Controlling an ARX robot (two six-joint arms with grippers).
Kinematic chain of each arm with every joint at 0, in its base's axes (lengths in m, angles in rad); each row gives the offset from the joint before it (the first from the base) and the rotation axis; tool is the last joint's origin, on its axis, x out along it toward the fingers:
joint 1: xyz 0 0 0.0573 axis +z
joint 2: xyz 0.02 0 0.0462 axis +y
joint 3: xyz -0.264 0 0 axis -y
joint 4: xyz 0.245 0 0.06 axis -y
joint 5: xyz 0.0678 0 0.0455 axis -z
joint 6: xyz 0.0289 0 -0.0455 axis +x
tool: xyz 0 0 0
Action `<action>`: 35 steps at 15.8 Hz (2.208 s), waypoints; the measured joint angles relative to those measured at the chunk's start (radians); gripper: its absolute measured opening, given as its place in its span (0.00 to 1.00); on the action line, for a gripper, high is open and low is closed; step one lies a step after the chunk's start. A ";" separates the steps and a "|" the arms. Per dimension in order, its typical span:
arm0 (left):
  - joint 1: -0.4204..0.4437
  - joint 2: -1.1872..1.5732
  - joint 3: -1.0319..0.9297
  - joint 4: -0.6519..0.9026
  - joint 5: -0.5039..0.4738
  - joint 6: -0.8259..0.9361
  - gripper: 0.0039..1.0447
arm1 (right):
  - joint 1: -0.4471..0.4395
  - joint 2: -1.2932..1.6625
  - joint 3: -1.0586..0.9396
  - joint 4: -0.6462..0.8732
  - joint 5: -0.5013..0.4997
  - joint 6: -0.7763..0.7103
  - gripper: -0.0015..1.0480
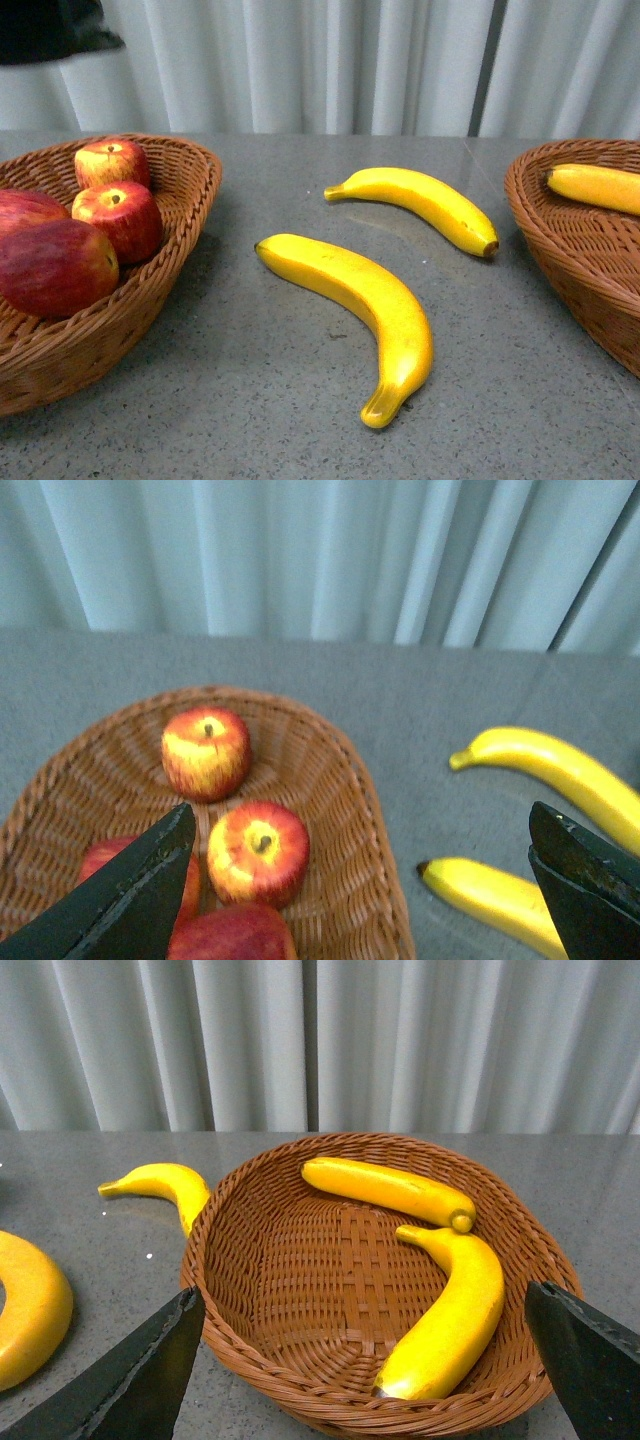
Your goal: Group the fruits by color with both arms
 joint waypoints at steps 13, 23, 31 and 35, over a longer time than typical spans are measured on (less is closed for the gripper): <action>0.344 -0.592 -0.565 0.156 0.232 0.103 0.01 | 0.000 0.000 0.000 0.000 0.001 0.000 0.94; 0.337 -0.806 -0.635 0.032 0.246 0.104 0.01 | 0.000 0.000 0.000 0.000 0.000 0.000 0.94; 0.337 -0.925 -0.635 -0.084 0.246 0.104 0.01 | 0.000 0.000 0.000 0.000 0.000 0.000 0.94; 0.337 -1.085 -0.635 -0.258 0.245 0.105 0.01 | 0.000 0.000 0.000 0.001 0.000 0.000 0.94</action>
